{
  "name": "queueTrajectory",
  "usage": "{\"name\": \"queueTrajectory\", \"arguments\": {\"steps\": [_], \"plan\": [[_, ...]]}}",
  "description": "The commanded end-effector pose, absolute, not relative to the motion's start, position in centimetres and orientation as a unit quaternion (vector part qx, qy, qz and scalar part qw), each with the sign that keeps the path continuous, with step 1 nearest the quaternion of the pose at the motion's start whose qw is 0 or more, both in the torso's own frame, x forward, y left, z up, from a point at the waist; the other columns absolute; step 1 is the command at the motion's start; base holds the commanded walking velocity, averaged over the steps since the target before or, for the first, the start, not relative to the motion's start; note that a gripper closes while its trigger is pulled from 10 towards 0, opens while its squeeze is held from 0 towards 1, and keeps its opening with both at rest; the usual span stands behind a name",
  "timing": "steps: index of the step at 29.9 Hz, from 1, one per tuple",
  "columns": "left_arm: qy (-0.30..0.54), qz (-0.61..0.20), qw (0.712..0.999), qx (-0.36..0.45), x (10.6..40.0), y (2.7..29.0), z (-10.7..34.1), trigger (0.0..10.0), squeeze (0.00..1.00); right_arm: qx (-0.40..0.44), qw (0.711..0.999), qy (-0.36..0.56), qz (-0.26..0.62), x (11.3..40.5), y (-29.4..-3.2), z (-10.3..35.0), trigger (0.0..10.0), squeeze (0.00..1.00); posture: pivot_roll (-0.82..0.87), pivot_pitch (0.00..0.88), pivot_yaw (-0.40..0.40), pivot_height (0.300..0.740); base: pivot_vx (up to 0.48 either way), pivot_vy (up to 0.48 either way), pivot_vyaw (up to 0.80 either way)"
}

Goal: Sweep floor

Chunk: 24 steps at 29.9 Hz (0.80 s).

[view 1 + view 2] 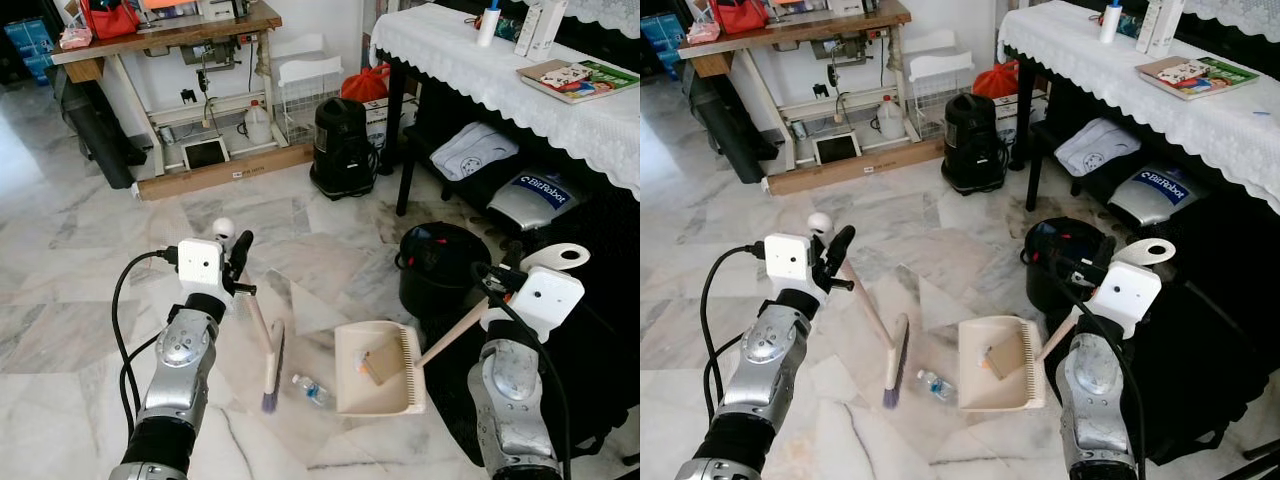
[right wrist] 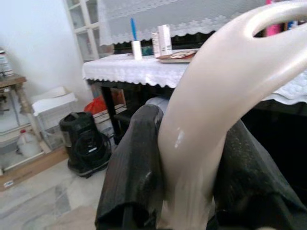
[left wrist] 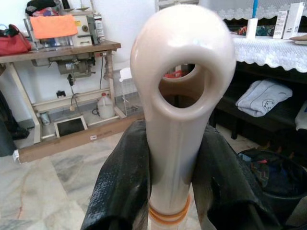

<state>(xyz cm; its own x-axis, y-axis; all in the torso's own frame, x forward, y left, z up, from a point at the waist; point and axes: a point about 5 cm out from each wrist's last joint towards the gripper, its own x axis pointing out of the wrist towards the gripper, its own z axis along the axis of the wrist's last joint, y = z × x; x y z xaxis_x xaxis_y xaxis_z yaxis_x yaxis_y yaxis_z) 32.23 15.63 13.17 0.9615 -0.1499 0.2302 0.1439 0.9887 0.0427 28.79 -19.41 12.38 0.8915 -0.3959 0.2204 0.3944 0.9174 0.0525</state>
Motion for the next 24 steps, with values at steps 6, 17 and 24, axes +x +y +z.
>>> {"name": "queueTrajectory", "arguments": {"steps": [6, 17, 24], "plan": [[-0.163, -0.07, 0.984, 0.025, 32.42, 15.49, 14.99, 10.0, 0.0, -0.002, 0.971, -0.144, -0.189, 28.95, -19.25, 14.25, 10.0, 0.0, -0.12, 0.0, 0.015, 0.74, 0.0, 0.0, 0.62], [-0.165, -0.067, 0.984, 0.029, 32.62, 15.47, 15.27, 10.0, 0.0, 0.002, 0.972, -0.137, -0.189, 29.2, -19.32, 14.53, 10.0, 0.0, -0.1, 0.0, 0.011, 0.74, 0.0, 0.0, 0.8], [-0.166, -0.062, 0.983, 0.04, 32.54, 16.03, 15.44, 10.0, 0.0, 0.004, 0.974, -0.136, -0.183, 29.4, -19.09, 14.72, 10.0, 0.0, -0.1, 0.0, 0.014, 0.74, 0.0, 0.0, 0.8]]}}
